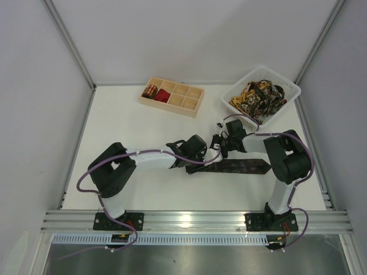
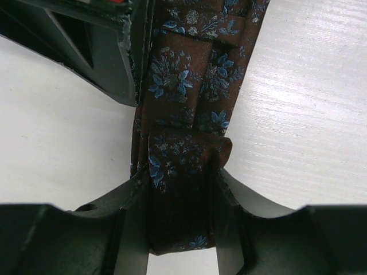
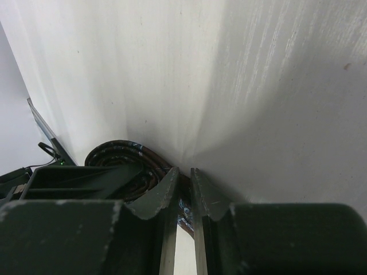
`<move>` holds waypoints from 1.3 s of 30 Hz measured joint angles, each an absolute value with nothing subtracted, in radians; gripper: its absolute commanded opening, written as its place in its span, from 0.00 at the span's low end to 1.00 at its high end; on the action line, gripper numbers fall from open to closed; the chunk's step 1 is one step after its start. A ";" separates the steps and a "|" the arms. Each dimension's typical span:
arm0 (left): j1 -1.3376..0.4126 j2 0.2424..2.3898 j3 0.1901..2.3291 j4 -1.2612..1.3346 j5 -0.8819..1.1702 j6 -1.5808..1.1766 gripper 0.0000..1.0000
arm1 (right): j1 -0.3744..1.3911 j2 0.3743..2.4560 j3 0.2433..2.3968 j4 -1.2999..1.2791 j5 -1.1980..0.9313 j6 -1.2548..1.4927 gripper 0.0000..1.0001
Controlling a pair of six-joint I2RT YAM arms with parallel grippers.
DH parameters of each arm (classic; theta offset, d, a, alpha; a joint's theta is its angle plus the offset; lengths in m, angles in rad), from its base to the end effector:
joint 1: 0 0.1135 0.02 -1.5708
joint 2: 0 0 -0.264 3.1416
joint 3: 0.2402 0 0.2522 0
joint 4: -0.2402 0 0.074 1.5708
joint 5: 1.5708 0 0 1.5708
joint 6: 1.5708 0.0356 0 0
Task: Roll the ties
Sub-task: Roll the tie
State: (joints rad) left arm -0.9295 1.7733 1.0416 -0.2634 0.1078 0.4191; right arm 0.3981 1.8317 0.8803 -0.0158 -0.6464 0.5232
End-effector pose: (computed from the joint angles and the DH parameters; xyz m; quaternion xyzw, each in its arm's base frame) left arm 0.2093 -0.2868 0.1613 0.6097 0.7384 -0.1215 0.2613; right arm 0.3026 0.1505 0.1196 -0.0376 0.9095 0.3969 0.1177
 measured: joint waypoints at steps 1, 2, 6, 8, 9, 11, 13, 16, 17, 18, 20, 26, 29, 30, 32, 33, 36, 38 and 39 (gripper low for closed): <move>-0.929 1.776 1.043 -0.265 0.107 0.419 0.44 | 0.398 1.832 0.880 -0.016 -0.648 0.523 0.20; -0.929 1.779 1.044 -0.265 0.107 0.419 0.44 | 0.398 1.831 0.880 -0.017 -0.648 0.523 0.20; -0.929 1.782 1.047 -0.266 0.107 0.419 0.44 | 0.397 1.810 0.880 -0.049 -0.644 0.523 0.20; -0.929 1.782 1.047 -0.266 0.107 0.419 0.44 | 0.391 1.784 0.880 -0.070 -0.644 0.524 0.20; -0.929 1.782 1.047 -0.266 0.107 0.419 0.44 | 0.390 1.771 0.880 -0.076 -0.644 0.524 0.20; -0.929 1.782 1.047 -0.266 0.108 0.419 0.44 | 0.388 1.736 0.879 -0.086 -0.647 0.528 0.20; -0.929 1.782 1.047 -0.266 0.108 0.419 0.44 | 0.386 1.698 0.870 -0.085 -0.649 0.533 0.19; -0.929 1.782 1.047 -0.265 0.109 0.419 0.44 | 0.384 1.654 0.845 -0.070 -0.670 0.548 0.11; -0.929 1.782 1.047 -0.265 0.109 0.419 0.44 | 0.384 1.647 0.836 -0.062 -0.684 0.551 0.07; -0.929 1.782 1.047 -0.266 0.109 0.421 0.44 | 0.385 1.646 0.827 -0.048 -0.699 0.559 0.00; -0.929 1.782 1.047 -0.268 0.112 0.427 0.44 | 0.385 1.646 0.805 -0.013 -0.723 0.579 0.00; -0.930 1.778 1.045 -0.285 0.123 0.439 0.44 | 0.390 1.649 0.763 0.083 -0.762 0.613 0.00; -0.929 1.777 1.045 -0.299 0.126 0.438 0.44 | 0.396 1.666 0.758 0.118 -0.779 0.629 0.00; -0.927 1.775 1.044 -0.304 0.126 0.438 0.44 | 0.398 1.672 0.757 0.129 -0.784 0.634 0.00; -0.926 1.771 1.042 -0.314 0.126 0.439 0.44 | 0.405 1.681 0.753 0.150 -0.791 0.648 0.00; -0.926 1.770 1.041 -0.319 0.126 0.439 0.44 | 0.406 1.681 0.749 0.159 -0.791 0.656 0.00; -0.926 1.769 1.040 -0.324 0.126 0.445 0.43 | 0.406 1.681 0.727 0.194 -0.792 0.681 0.00; -0.926 1.769 1.040 -0.297 0.126 0.434 0.43 | 0.416 1.681 0.700 0.202 -0.791 0.682 0.00; -0.926 1.769 1.039 -0.289 0.126 0.428 0.42 | 0.418 1.681 0.682 0.203 -0.794 0.684 0.00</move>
